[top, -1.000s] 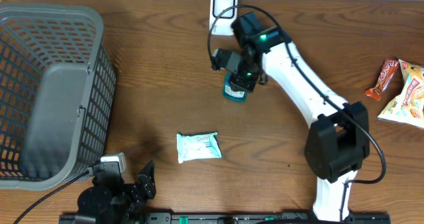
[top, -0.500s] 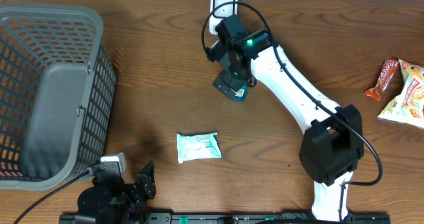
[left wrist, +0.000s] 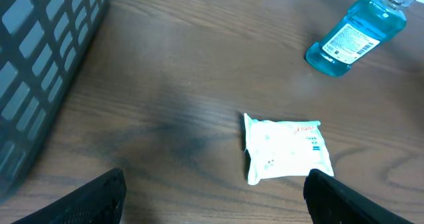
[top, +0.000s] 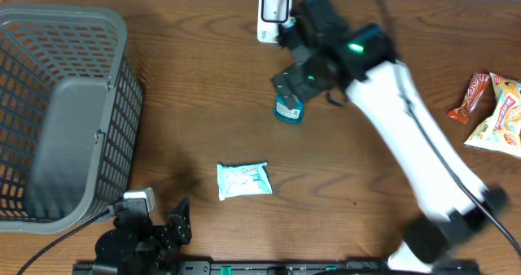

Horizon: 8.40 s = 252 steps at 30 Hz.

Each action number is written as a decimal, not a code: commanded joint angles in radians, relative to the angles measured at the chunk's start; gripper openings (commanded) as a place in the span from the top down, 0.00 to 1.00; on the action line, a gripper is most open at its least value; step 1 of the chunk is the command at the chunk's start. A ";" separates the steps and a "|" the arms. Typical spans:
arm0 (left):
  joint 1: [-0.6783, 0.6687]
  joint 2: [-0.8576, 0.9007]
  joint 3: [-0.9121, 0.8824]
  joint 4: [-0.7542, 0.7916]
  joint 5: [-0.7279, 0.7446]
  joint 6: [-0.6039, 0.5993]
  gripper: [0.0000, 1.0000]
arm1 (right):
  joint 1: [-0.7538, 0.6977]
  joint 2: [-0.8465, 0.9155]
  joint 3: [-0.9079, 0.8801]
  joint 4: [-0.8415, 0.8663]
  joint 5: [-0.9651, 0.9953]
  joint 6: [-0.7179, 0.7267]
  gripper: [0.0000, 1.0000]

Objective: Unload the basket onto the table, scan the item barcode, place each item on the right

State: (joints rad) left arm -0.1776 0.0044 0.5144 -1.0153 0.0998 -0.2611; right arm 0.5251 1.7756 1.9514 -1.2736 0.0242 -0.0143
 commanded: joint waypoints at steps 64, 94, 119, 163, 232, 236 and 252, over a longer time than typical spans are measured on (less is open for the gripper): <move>0.004 -0.001 0.000 -0.001 0.005 0.010 0.14 | -0.150 -0.305 -0.814 0.869 -0.819 -0.064 0.89; 0.004 -0.001 0.000 -0.001 0.005 0.010 0.14 | -0.158 -0.318 -0.816 0.763 -0.837 -0.170 0.91; 0.004 -0.001 0.000 -0.001 0.005 0.010 0.14 | -0.028 0.077 -0.531 1.104 0.315 -0.305 0.79; 0.004 -0.001 0.000 -0.001 0.005 0.010 0.14 | -0.140 0.730 0.442 0.716 0.895 -0.519 0.76; 0.004 -0.001 0.000 -0.001 0.005 0.010 0.14 | 0.044 -0.022 -0.217 0.114 -0.436 -0.057 0.01; 0.004 -0.001 0.000 -0.001 0.005 0.010 0.14 | 0.105 0.000 -0.354 0.158 -0.351 0.219 0.01; 0.004 -0.001 0.000 -0.001 0.005 0.010 0.14 | 0.132 0.002 -0.858 0.590 -0.776 0.211 0.01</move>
State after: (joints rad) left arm -0.1776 0.0048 0.5144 -1.0153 0.0998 -0.2611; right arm 0.6495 1.7756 1.1404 -0.7376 -0.6144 0.2295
